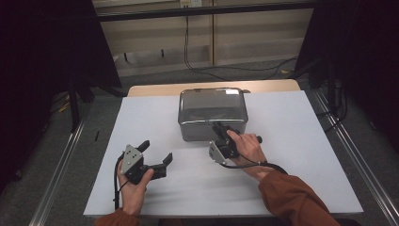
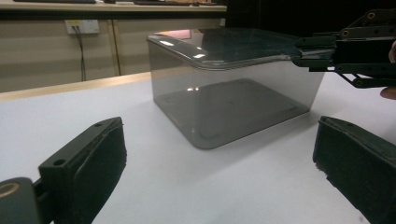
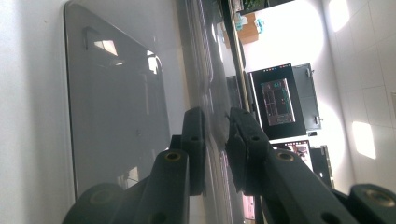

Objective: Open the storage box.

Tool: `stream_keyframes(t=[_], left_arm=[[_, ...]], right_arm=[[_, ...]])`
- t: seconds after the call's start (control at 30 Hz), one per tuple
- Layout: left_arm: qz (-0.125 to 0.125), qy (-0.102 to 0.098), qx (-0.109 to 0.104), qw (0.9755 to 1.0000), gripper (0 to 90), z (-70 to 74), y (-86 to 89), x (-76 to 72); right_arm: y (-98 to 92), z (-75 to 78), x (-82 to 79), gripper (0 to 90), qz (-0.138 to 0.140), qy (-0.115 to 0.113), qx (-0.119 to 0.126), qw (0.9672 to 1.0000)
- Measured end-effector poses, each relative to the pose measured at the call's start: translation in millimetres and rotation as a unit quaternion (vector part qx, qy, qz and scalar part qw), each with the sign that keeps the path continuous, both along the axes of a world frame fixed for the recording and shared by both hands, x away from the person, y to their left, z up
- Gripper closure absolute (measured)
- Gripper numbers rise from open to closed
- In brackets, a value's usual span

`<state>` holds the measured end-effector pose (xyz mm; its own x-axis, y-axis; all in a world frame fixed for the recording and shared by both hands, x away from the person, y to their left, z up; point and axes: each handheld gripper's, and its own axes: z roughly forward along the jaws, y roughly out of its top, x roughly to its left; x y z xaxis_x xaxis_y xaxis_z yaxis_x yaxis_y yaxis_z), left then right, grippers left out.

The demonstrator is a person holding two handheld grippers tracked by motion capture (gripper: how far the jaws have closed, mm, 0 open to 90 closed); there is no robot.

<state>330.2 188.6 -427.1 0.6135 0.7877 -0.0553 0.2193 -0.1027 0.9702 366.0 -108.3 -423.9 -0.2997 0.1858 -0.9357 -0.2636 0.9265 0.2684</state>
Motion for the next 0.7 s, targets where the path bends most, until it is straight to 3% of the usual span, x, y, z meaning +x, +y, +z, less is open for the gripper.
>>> stream_keyframes(t=[0.1,0.23,0.3,0.7], left_arm=[[-0.023,0.007,0.005,0.9997,2.9,-0.5,-3.0,1.7],[-0.030,0.003,0.009,0.9995,2.8,2.0,-7.4,0.7],[-0.026,-0.004,0.014,0.9996,2.6,4.5,-7.8,1.8],[-0.010,-0.021,0.000,0.9997,2.6,16.2,-17.8,23.0]], right_arm=[[-0.1,0.3,0.0,76.6,0.000,0.000,-0.001,1.0000],[0.2,1.7,0.2,76.7,0.001,0.000,0.000,1.0000],[0.2,3.1,0.0,76.9,0.000,-0.001,0.004,1.0000],[-0.3,9.8,1.0,77.6,0.000,-0.010,0.011,0.9999]])
